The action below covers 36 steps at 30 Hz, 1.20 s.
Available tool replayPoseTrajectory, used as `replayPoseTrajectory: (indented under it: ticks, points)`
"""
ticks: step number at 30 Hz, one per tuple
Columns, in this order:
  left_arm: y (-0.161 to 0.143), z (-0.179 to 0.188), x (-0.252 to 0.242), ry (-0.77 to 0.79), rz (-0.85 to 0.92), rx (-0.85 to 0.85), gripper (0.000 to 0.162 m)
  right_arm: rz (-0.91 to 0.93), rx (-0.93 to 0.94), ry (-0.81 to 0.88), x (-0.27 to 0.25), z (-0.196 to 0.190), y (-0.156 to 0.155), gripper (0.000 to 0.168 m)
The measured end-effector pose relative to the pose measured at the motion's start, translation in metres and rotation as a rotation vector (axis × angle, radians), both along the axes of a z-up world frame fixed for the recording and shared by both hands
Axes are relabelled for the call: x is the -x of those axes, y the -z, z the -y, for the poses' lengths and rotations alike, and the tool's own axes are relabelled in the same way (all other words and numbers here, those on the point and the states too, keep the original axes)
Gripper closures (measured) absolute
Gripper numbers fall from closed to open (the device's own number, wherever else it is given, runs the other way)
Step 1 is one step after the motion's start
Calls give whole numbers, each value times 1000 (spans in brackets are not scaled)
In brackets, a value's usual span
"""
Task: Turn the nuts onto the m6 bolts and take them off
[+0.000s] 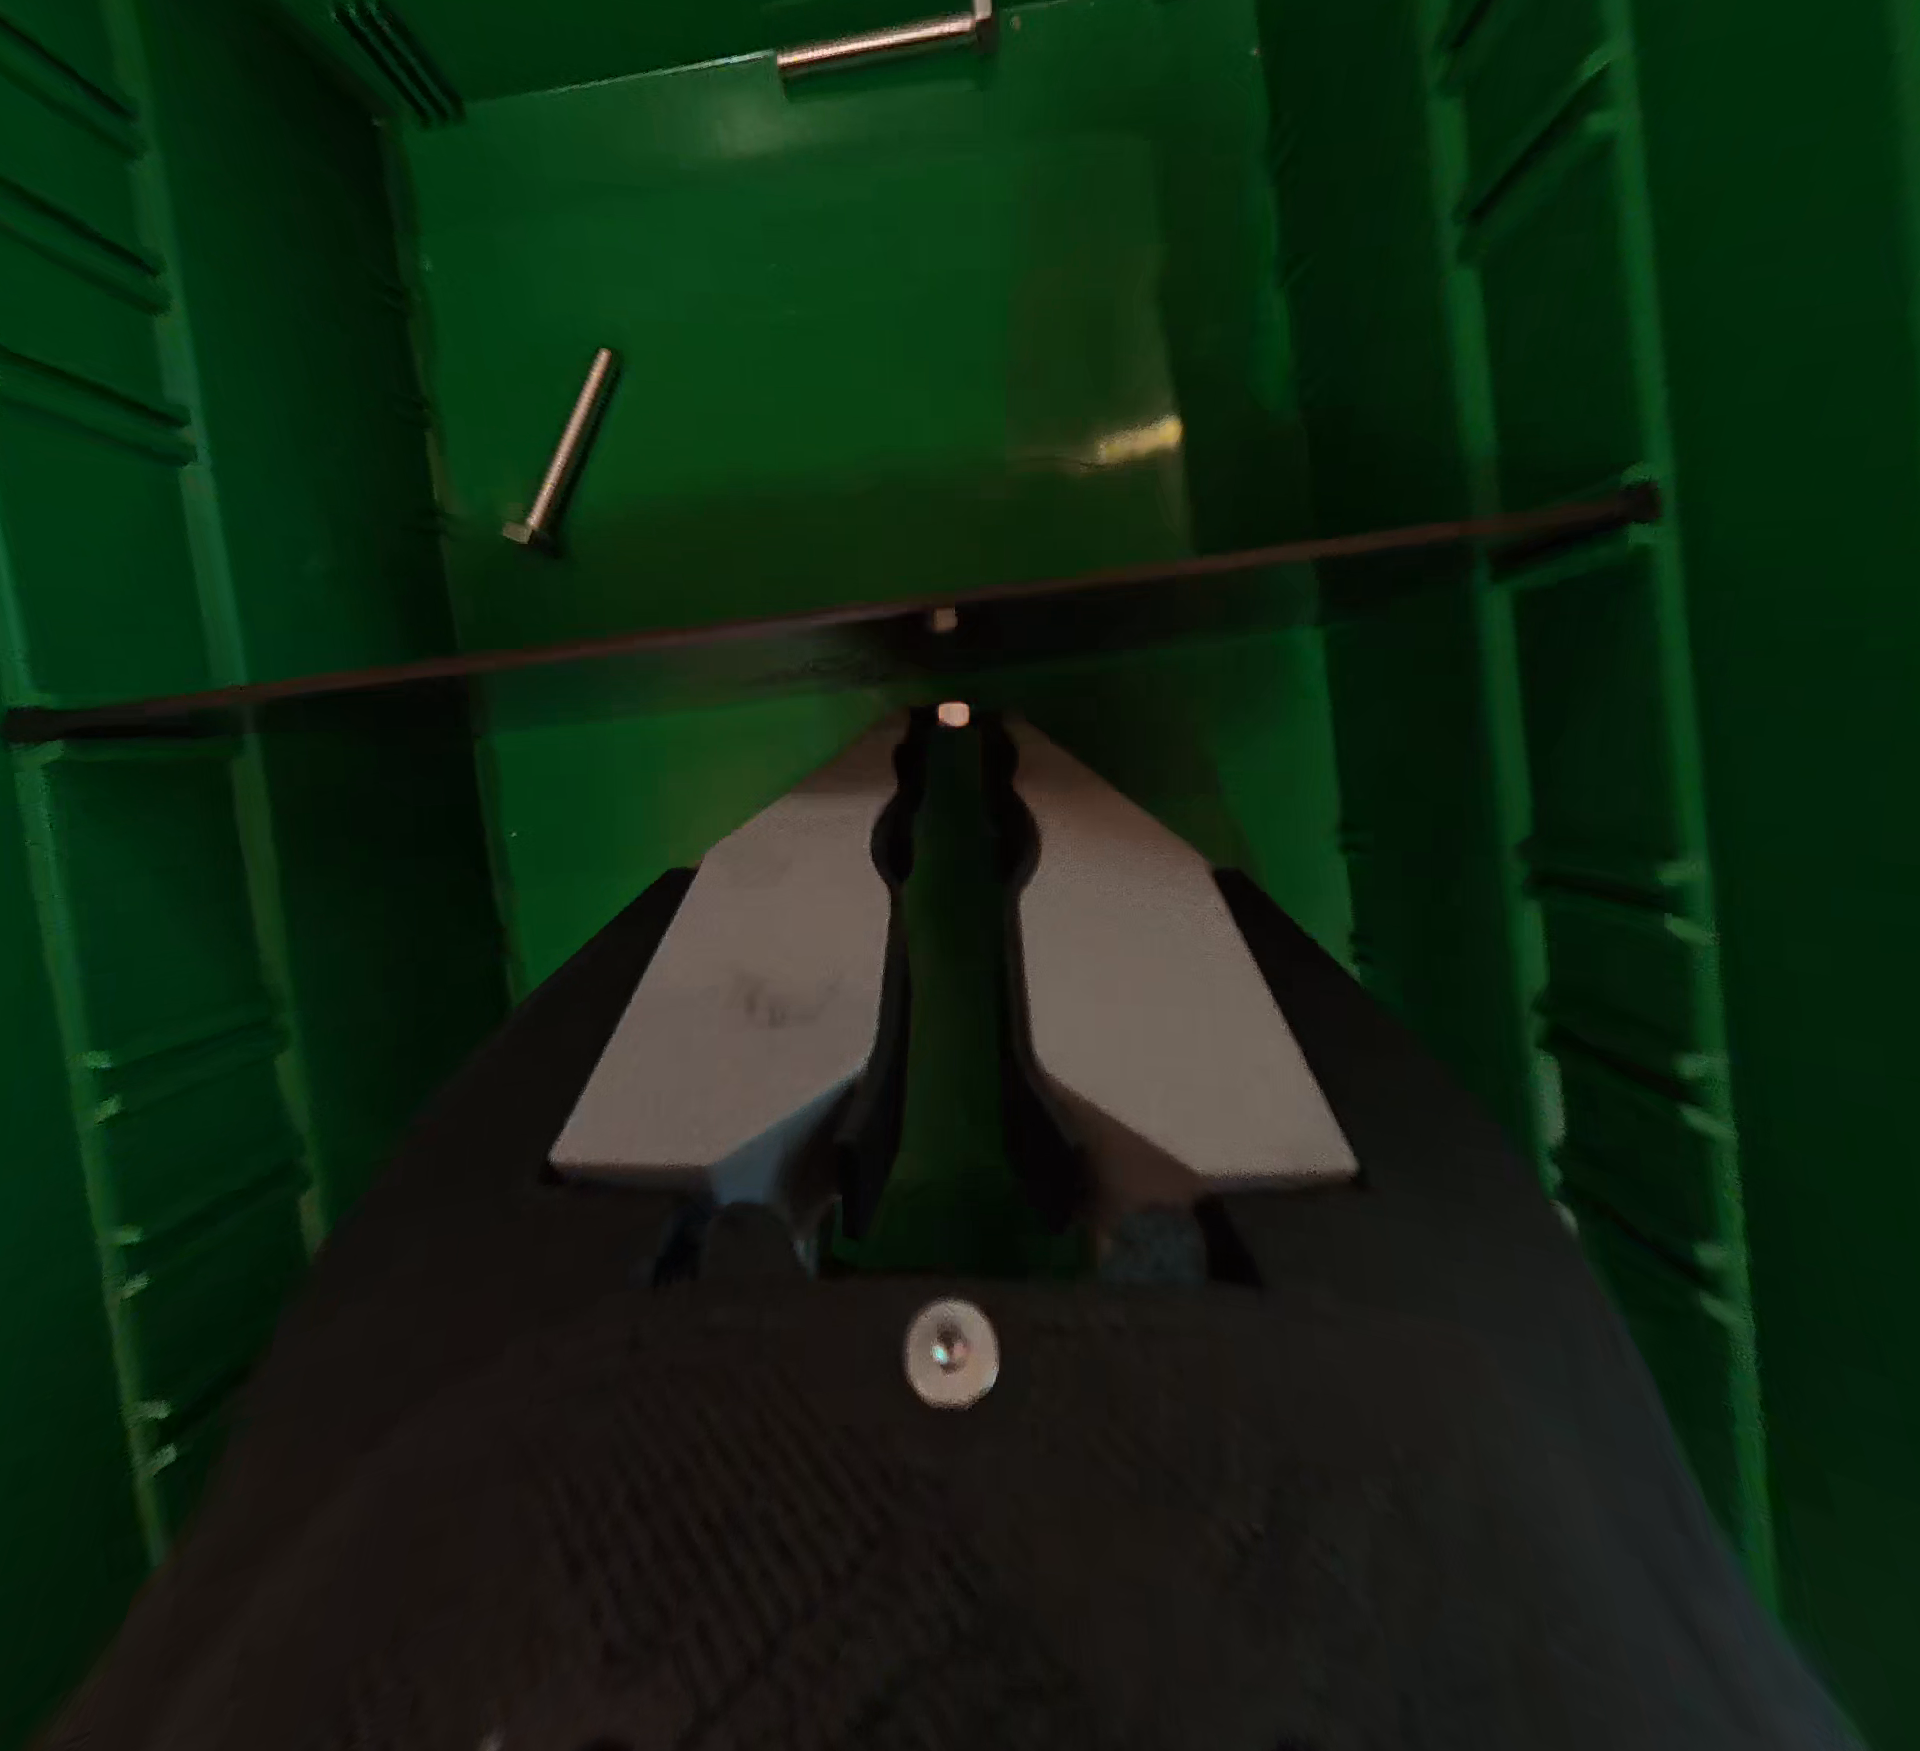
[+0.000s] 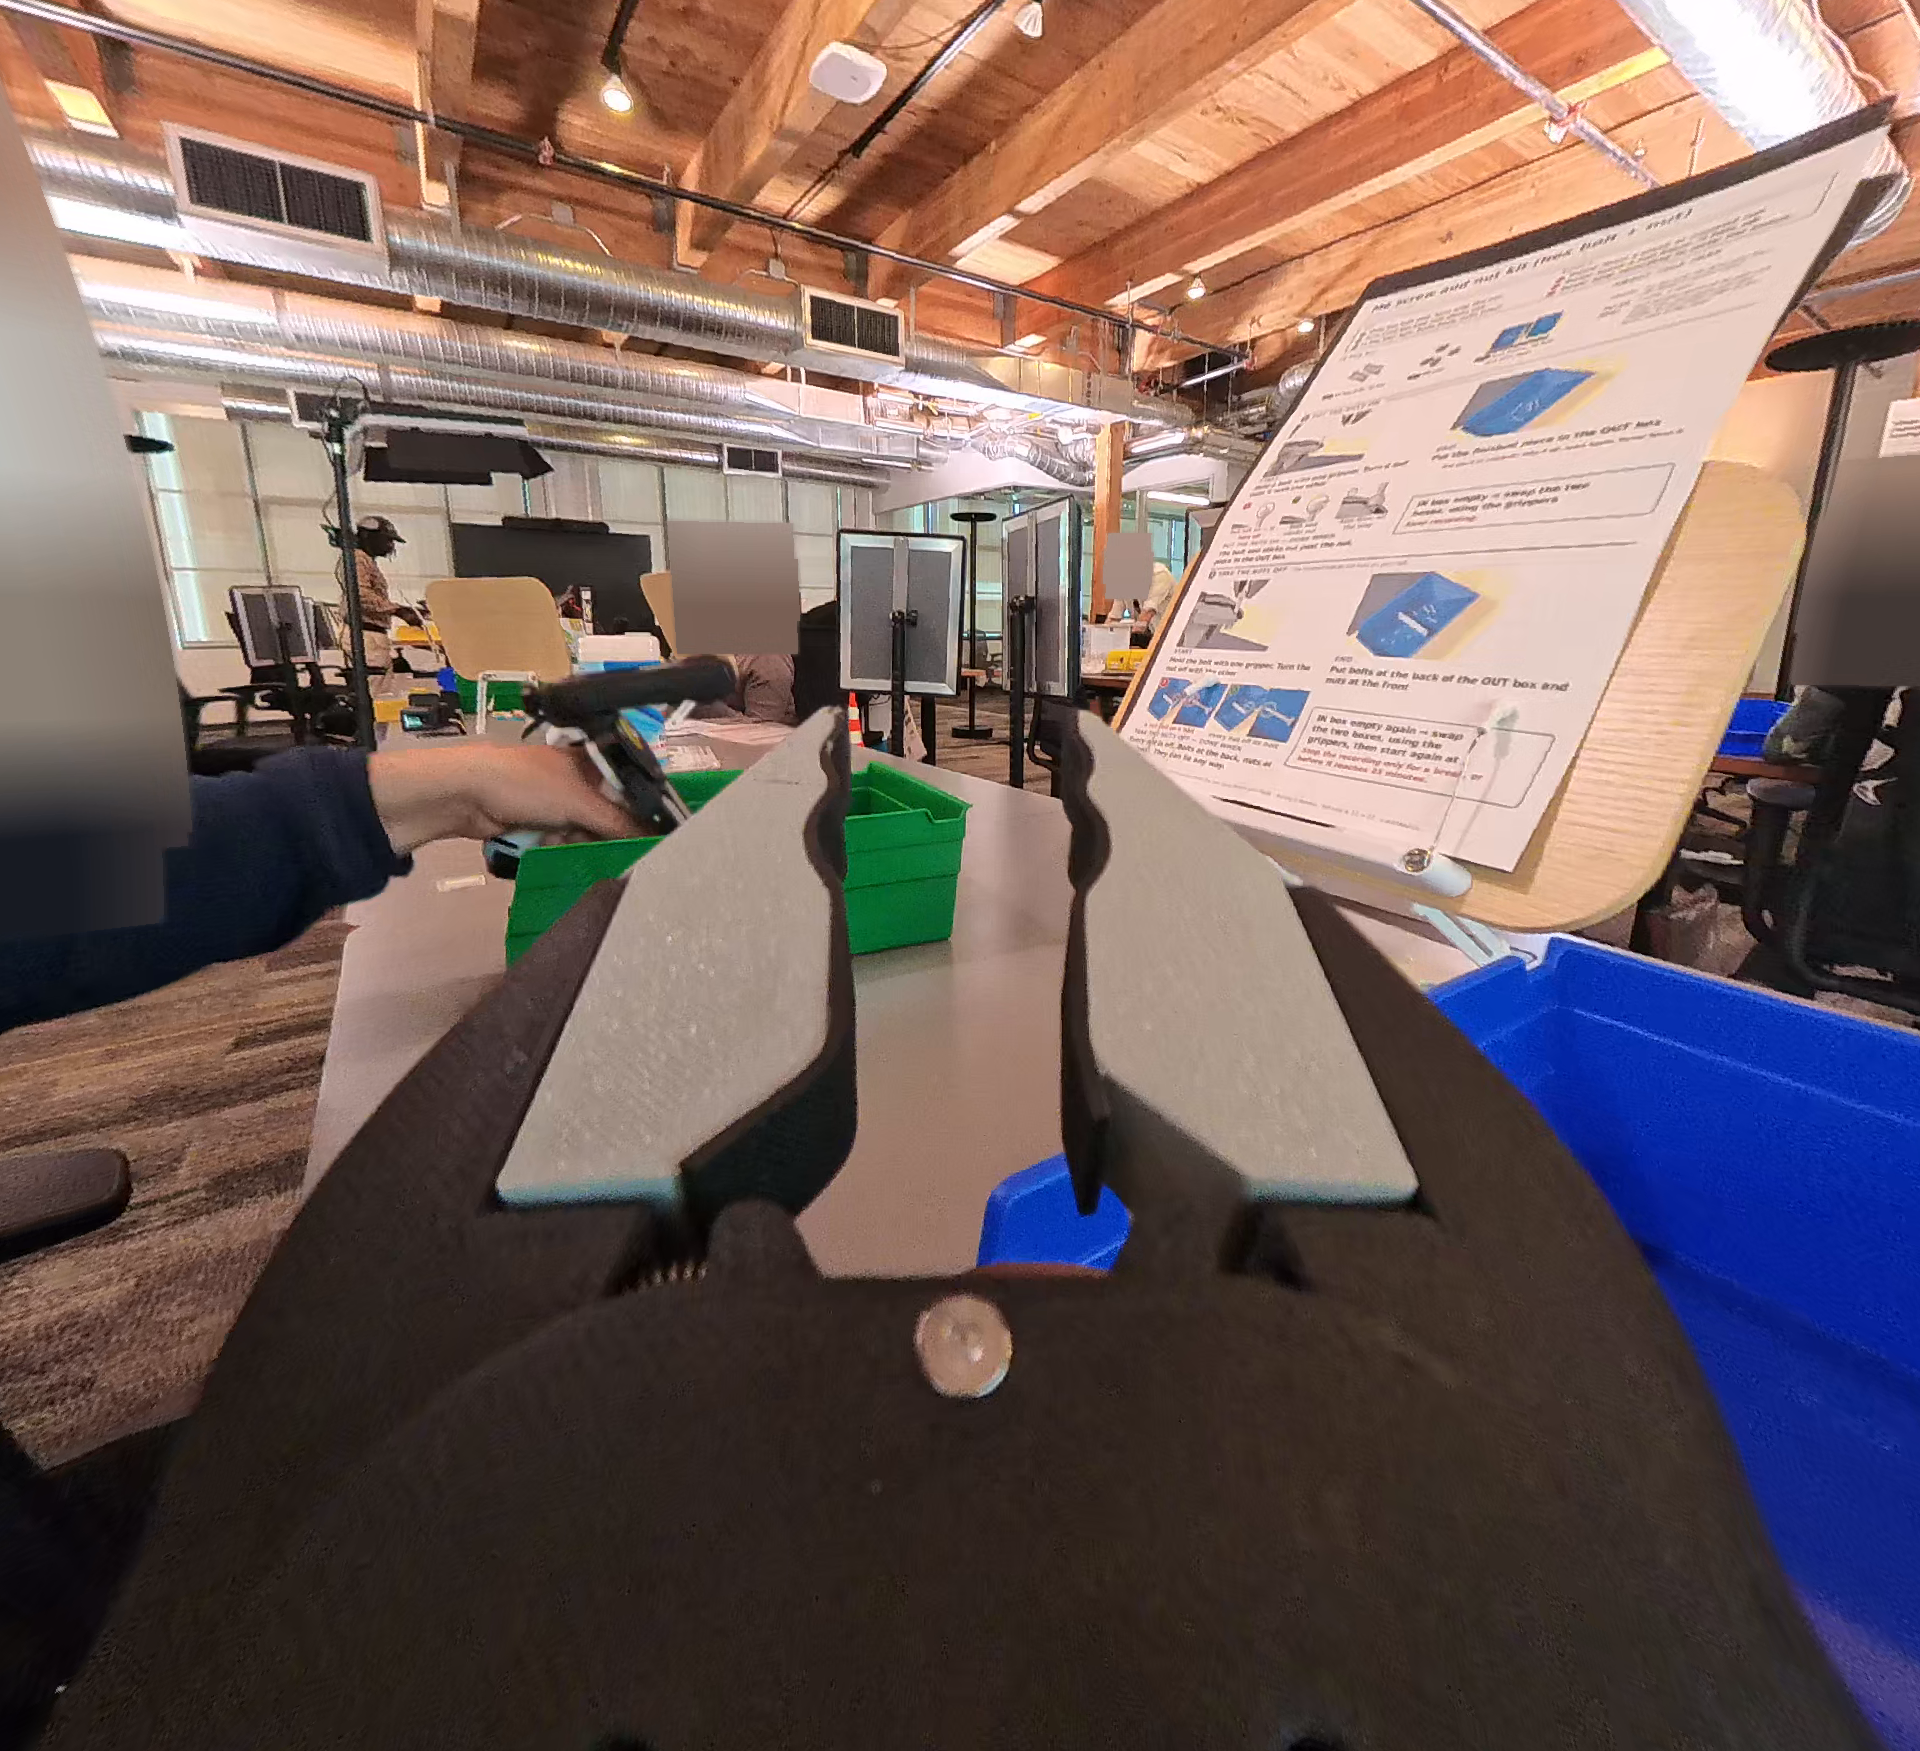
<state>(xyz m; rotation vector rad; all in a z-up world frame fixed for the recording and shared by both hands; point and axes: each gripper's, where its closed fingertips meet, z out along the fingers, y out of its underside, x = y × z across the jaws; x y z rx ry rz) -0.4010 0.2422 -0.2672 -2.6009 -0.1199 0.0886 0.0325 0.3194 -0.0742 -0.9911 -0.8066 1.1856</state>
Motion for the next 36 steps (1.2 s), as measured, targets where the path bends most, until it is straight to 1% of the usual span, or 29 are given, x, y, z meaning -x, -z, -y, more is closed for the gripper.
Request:
replayPoseTrajectory:
  ticks: [2,5,8,11,13,14,15,16,18,19,20,21,22,23,24,27,30,31,32,33,36]
  points:
    - [-11,4,-2,21,51,-43,153,20,4,4,4,-2,4,131]
    - [-28,14,1,53,35,-79,153,50,5,13,11,-4,8,131]
    - [-59,16,-13,130,60,-181,152,81,-10,34,15,-6,13,131]
    - [-104,9,-56,290,150,-344,153,103,-15,53,18,-9,17,131]
    - [-128,4,-98,459,203,-443,153,116,-12,59,20,-10,20,131]
    - [-135,2,-122,539,244,-475,153,123,-11,60,22,-11,21,131]
    - [-135,0,-144,598,277,-468,153,130,-11,62,23,-11,23,131]
    - [-129,-3,-162,650,276,-433,153,136,-15,67,24,-12,24,131]
    - [-106,-14,-193,734,197,-349,153,157,-27,84,25,-13,27,131]
    - [-88,-17,-209,795,154,-275,153,167,-33,91,26,-13,29,131]
    - [-67,-16,-217,847,90,-154,153,174,-38,94,27,-13,30,131]
    - [-49,-20,-215,866,-16,-54,153,181,-45,95,28,-12,31,131]
    - [-40,-28,-211,875,-131,-15,153,189,-51,96,29,-11,32,131]
    - [-32,-30,-211,875,-181,43,153,195,-57,98,30,-10,33,131]
    - [-27,-28,-215,882,-181,104,153,201,-65,99,31,-9,33,131]
    - [-18,-30,-229,948,-204,164,153,208,-85,100,32,-6,33,131]
    - [-5,-40,-229,917,-239,215,153,213,-95,90,33,-3,33,130]
    - [-2,-44,-230,900,-235,215,151,215,-98,90,33,-2,33,130]
    - [-2,-49,-230,879,-227,204,141,217,-101,92,32,-2,34,130]
    - [-4,-52,-229,855,-217,187,137,220,-104,97,32,-2,34,130]
    - [-15,-53,-229,824,-168,133,136,219,-98,104,30,-4,35,130]
